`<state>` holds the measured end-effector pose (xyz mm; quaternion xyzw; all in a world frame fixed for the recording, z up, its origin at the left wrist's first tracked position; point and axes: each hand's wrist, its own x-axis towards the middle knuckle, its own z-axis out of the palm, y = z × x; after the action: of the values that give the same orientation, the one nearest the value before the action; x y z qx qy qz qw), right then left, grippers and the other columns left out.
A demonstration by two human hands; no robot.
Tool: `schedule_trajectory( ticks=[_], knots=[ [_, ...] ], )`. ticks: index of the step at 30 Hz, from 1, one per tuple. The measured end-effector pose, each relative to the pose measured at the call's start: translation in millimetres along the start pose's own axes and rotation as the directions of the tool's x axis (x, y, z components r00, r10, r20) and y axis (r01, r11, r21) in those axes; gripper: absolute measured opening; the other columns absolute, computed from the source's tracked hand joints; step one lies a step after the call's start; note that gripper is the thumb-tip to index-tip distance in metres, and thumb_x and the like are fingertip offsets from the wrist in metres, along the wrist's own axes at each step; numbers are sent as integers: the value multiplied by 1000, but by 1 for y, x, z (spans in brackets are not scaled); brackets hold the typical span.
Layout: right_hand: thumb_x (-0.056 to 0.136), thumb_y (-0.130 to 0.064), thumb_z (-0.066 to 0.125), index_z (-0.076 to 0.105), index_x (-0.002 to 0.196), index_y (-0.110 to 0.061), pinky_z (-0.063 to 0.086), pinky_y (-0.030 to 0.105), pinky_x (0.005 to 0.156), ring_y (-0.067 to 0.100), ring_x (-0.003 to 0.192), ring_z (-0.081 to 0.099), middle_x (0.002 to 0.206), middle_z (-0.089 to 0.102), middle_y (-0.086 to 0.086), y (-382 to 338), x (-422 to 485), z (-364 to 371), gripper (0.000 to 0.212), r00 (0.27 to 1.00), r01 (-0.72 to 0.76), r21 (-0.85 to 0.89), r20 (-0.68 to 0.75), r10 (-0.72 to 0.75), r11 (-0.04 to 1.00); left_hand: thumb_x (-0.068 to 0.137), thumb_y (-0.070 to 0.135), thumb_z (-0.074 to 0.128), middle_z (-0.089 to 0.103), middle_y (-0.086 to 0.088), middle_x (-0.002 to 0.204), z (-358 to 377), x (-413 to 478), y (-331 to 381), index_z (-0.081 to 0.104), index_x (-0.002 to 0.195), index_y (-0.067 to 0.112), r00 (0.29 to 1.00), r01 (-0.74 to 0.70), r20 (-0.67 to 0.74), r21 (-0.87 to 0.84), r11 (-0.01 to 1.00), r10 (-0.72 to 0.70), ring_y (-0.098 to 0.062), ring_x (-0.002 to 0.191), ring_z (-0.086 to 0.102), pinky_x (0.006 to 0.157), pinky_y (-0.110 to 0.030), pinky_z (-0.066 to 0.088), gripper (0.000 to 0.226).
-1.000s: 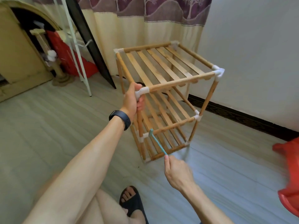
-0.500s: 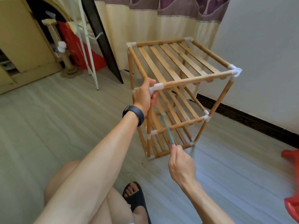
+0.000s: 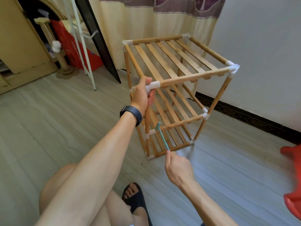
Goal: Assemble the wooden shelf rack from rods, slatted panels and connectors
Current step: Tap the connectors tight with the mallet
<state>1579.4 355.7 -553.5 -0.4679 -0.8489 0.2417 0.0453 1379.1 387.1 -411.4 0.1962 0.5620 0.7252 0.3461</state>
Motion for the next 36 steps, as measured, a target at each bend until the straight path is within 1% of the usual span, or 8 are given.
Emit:
schedule_trajectory(
  ticks=[3, 7, 9, 12, 16, 20, 28, 36],
  knots=[
    [107, -43, 17, 48, 89, -18, 38, 38, 66, 38, 88, 62, 91, 68, 13, 10, -1, -8, 44, 1000, -21, 49, -21, 22, 999, 100, 48, 44, 53, -1, 68, 3, -7, -16, 54, 81, 18, 964, -105, -227, 136, 985, 135, -14, 54, 48, 51, -25, 38, 37],
    [106, -47, 16, 53, 88, -18, 49, 42, 75, 38, 91, 62, 94, 69, 14, 44, -1, -12, 50, 986, -157, 93, -42, 161, 983, 97, 36, 49, 45, 10, 83, -3, -36, -83, 41, 85, 16, 638, -285, -553, 476, 832, 535, -23, 76, 49, 70, -28, 39, 25],
    [106, -46, 15, 51, 86, -19, 47, 42, 73, 38, 91, 62, 95, 70, 15, 66, -1, -12, 49, 974, -214, 90, -50, 219, 973, 90, 30, 55, 43, 12, 84, -1, -51, -120, 40, 85, 19, 737, -272, -428, 521, 809, 524, -30, 81, 50, 74, -43, 43, 19],
    [106, -45, 17, 54, 90, -16, 46, 41, 72, 40, 92, 62, 97, 70, 16, 94, 0, -14, 50, 953, -288, 92, -66, 295, 953, 88, 28, 61, 49, 5, 95, 16, -57, -163, 50, 94, 19, 914, -239, -34, 761, 603, 405, -26, 95, 53, 79, -35, 41, 16],
    [106, -43, 18, 52, 82, -16, 38, 40, 68, 39, 85, 56, 89, 66, 15, 112, 1, -15, 50, 936, -334, 137, -72, 346, 933, 92, 35, 57, 43, -4, 142, 51, -26, -178, 48, 135, 19, 931, -354, 336, 926, 127, 142, -23, 133, 39, 109, -40, 36, 46],
    [106, -42, 20, 43, 71, -17, 36, 40, 64, 34, 74, 52, 73, 57, 7, 121, -1, -20, 49, 927, -333, 203, -108, 359, 921, 96, 47, 52, 5, -6, 167, 64, 10, -189, 24, 155, 25, 939, -324, 311, 943, -78, -150, -31, 153, 6, 122, -53, 9, 69],
    [106, -41, 24, 39, 69, -14, 34, 42, 57, 30, 61, 51, 59, 51, 5, 127, -4, -26, 49, 920, -264, 274, -218, 327, 925, 94, 70, 36, 23, 9, 164, 40, 21, -197, 57, 127, 35, 958, -274, 279, 959, 72, -68, -16, 151, 15, 122, -49, 4, 53],
    [106, -40, 25, 42, 77, -17, 39, 39, 49, 27, 53, 52, 57, 50, 0, 110, -12, -15, 41, 946, -160, 68, -276, 173, 985, 107, 48, 19, 21, 12, 164, -26, 15, -183, 51, 133, 42, 949, -309, 308, 951, -16, -74, -15, 154, 5, 122, -57, 0, 41]
  ],
)
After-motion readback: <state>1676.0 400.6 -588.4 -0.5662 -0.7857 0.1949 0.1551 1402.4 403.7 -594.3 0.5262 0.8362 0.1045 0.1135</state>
